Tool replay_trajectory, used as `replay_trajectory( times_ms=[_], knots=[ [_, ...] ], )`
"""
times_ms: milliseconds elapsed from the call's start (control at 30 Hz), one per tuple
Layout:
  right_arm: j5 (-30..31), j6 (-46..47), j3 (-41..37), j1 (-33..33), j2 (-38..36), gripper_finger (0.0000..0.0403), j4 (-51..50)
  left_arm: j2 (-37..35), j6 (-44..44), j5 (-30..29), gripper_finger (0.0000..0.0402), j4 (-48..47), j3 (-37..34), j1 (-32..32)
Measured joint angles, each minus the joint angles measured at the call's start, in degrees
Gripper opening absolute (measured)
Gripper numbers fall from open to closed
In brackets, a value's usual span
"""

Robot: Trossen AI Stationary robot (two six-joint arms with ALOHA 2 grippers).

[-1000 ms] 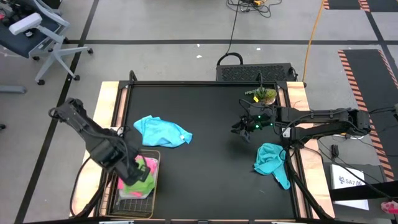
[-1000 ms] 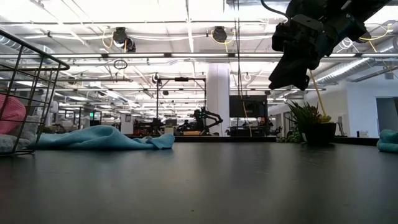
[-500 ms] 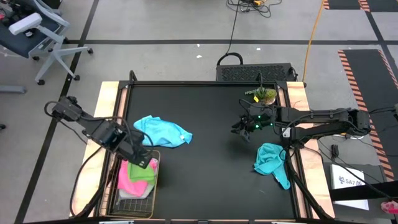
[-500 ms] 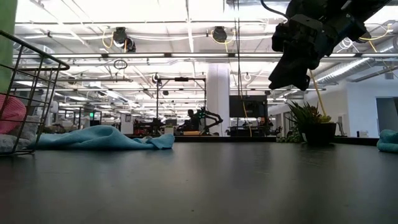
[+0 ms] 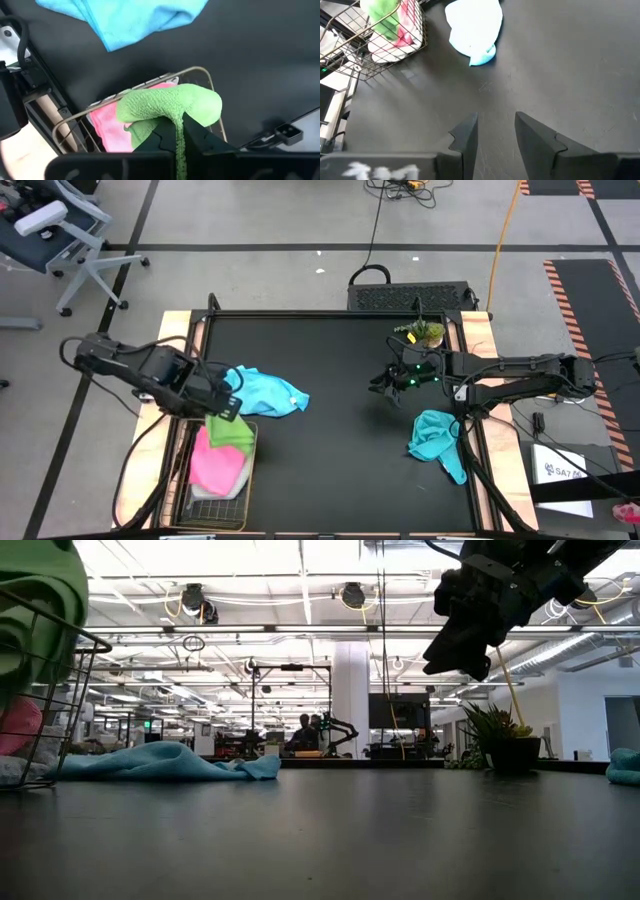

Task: Fold microfiber towels
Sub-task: Put the folded green microfiber cloth into the wire basket

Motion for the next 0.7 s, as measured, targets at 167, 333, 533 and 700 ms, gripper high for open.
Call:
replay_trajectory(
  times_ms=[167,333,533,700],
  knots=[
    [0.0,0.0,0.0,0.0,0.0,0.0121,0.0,-0.8,-2.2,2.1,0.0005,0.0,0.0,-0.5],
    [0.0,0.2,0.0,0.0,0.0,0.0121,0.0,1.6,-9.2,5.7,0.0004,0.8,0.0,-5.0],
    [0.0,0.0,0.0,0.0,0.0,0.0121,-0.1,6.8,-20.2,10.7,0.0006,5.1,0.0,-12.8],
    [0.0,0.0,0.0,0.0,0.0,0.0121,-0.1,11.3,-31.9,13.4,0.0008,11.4,0.0,-19.2]
  ],
)
